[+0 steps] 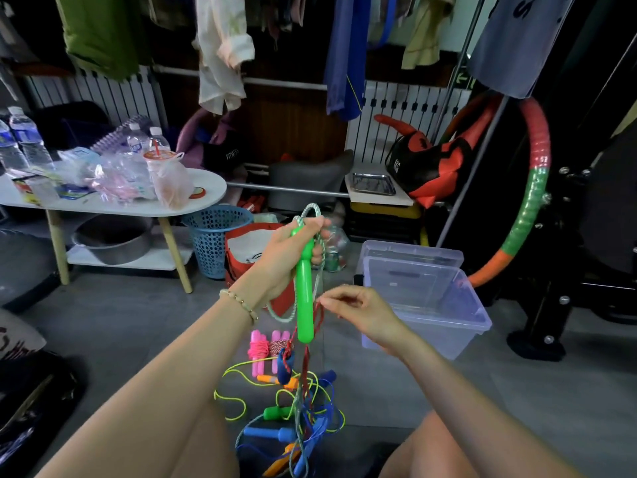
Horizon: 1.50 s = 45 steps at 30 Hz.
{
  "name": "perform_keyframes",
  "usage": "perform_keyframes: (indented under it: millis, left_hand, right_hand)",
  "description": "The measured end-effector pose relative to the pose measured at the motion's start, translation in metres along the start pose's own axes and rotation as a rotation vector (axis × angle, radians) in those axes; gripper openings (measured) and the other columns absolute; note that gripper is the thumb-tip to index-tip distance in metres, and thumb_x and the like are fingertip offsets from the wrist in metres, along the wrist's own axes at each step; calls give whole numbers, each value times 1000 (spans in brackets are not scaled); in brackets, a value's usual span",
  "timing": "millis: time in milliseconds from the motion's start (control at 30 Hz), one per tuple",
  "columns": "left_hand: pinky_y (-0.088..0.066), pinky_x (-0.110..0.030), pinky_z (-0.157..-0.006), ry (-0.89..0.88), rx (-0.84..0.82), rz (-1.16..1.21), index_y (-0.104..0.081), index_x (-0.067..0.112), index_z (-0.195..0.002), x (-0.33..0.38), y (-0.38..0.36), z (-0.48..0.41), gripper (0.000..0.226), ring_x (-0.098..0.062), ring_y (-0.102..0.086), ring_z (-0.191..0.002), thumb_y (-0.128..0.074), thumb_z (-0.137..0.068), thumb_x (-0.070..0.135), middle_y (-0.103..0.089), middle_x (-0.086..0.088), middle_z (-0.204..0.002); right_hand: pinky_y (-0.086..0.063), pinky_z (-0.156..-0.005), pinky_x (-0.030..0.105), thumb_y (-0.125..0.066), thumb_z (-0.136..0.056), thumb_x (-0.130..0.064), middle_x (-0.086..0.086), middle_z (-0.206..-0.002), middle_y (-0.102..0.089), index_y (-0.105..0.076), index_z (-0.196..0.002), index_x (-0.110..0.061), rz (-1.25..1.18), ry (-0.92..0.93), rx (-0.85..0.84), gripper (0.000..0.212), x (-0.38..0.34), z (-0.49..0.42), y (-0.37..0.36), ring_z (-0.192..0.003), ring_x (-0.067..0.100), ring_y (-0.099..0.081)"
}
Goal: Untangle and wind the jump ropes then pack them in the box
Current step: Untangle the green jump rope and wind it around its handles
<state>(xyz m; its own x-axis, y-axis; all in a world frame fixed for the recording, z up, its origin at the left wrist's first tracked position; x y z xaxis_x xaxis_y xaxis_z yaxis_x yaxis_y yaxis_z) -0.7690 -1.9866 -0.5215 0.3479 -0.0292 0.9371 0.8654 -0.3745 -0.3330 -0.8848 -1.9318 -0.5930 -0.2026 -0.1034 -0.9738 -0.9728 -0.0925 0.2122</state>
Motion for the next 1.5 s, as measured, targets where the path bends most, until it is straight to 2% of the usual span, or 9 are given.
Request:
perform_keyframes:
  millis: [133, 333, 500, 633, 833, 1000, 1300, 1400, 1500]
  left_hand:
    - [-40, -17, -43, 2, -41, -40, -62, 8, -92, 6, -9, -7, 15, -6, -45, -46, -51, -97, 17, -62, 6, -65]
    - [-35, -15, -40, 78, -93, 6, -61, 6, -94, 9, -15, -13, 17, -4, -41, -43, -49, -97, 17, -55, 2, -69]
    - [-41, -16, -45, 56, -30, -208, -64, 10, -109, -13, 14, -14, 20, -5, -46, -46, -55, -94, 20, -66, -5, -102]
    - [-43, -17, -47, 103, -172, -525, -63, 11, -115, -57, 16, 8, 25, -5, -50, -45, -61, -91, 17, -61, 3, -68]
    - [-41, -16, -46, -17, -124, -551, -65, 5, -84, -61, 9, 16, 9, -5, -46, -41, -69, -85, 13, -54, 4, -49]
    - [-40, -17, -43, 28, -17, -391, -63, 12, -76, -58, 16, 7, 12, -9, -44, -39, -68, -86, 17, -50, 2, -46]
    - [-42, -15, -44, 55, 99, -279, -64, 7, -83, -57, 21, 2, 16, -4, -47, -44, -64, -89, 22, -56, 12, -49]
    - [-43, -17, -44, 38, 125, -249, -63, 8, -80, -58, 20, 1, 15, -5, -48, -45, -66, -88, 21, -58, 2, -59]
    - [-44, -17, -44, 48, 170, -196, -64, 11, -77, -59, 24, 0, 14, -5, -48, -45, -66, -88, 20, -61, -11, -79]
  right_hand:
    - [-48, -91, 25, -70, -83, -19, -4, -106, -65, -63, -106, -23, -77, 63, -5, 24, -13, -12, -1, -97, 7, -60]
    - [-44, -60, 15, -65, -87, -11, -1, -78, -59, -60, -92, -21, 3, 55, 95, 12, -17, -21, 4, -64, 4, -54]
    - [-41, -56, 11, -67, -84, -7, -4, -60, -60, -64, -69, -16, -11, 90, 239, 17, -28, -21, 21, -54, 0, -53]
    - [-48, -57, 16, -67, -85, -15, -6, -53, -60, -61, -65, -14, -191, 32, 349, 21, -35, -25, 34, -53, 5, -55]
    - [-54, -68, 20, -63, -88, -19, -3, -65, -62, -60, -72, -13, -283, -36, 324, 17, -26, -24, 34, -65, 7, -61]
    - [-47, -85, 21, -60, -89, -28, -5, -93, -69, -67, -95, -18, -79, -138, 127, 13, 6, -12, 24, -90, 6, -62]
    - [-51, -60, 19, -54, -90, 1, 3, -69, -66, -60, -96, -13, -238, -132, 162, 17, 7, -10, 17, -55, 12, -62]
    - [-54, -65, 22, -48, -91, 1, 5, -71, -66, -62, -107, -18, -151, -137, 100, 28, 4, -9, 12, -60, 15, -66]
    - [-51, -66, 19, -58, -92, -16, 7, -74, -66, -56, -92, -12, -62, -128, 15, 5, 3, -8, 7, -67, 15, -66]
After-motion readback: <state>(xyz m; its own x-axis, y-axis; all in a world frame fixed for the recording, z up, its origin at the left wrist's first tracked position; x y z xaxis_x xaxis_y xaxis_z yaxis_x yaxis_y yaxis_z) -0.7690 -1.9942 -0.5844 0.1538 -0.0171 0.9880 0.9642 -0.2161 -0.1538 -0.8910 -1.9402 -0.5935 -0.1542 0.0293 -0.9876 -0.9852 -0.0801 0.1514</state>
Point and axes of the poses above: each hand's wrist, its own z-axis away from the middle knuckle, its own y-axis out of the back of the hand, x = y × z, the point moved 6 cm from there along -z, towards the middle knuckle
